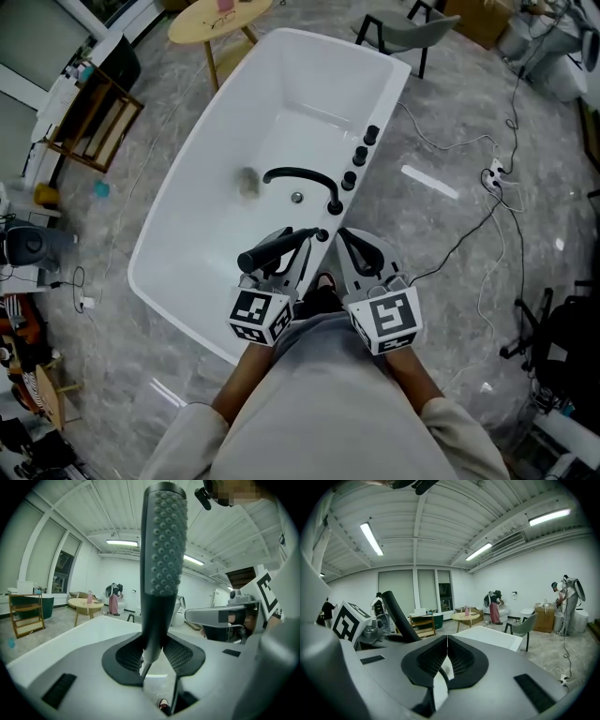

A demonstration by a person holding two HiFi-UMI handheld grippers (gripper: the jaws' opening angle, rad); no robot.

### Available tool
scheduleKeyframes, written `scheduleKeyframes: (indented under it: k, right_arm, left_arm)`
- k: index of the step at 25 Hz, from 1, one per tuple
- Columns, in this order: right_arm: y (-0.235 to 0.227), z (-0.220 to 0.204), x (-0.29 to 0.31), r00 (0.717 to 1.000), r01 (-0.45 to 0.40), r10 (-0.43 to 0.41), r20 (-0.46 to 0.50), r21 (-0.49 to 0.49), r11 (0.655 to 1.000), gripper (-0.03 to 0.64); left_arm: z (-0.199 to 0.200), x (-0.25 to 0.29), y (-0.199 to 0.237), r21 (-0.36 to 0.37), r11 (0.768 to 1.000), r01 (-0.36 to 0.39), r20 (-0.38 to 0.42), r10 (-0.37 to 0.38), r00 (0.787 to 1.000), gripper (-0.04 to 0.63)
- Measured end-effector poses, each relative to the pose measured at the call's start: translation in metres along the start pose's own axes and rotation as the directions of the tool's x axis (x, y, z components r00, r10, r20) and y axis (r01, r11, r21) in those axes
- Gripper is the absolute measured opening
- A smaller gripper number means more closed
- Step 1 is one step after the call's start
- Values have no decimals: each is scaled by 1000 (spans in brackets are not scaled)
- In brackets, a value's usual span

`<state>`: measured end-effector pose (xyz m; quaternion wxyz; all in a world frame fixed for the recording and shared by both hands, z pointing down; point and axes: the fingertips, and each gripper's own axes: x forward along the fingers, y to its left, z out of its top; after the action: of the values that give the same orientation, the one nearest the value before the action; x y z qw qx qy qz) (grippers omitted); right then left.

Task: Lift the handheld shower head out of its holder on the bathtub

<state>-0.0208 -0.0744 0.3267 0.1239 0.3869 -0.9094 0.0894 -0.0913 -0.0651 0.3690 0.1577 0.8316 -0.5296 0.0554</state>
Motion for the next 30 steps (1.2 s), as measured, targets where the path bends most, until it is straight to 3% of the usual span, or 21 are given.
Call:
scheduleKeyframes:
  k: [16,30]
  right_arm:
    - [6,13,9,1000,-23,23,12,-11,1000,18]
    - [-5,17,13,1000,5,-4,22,-6,1000,17]
  left_arm:
    - [35,-4,-11,-15,998,58,54,-57,997,138]
    - [37,-1,-9,-18,996,84,46,-83,996,138]
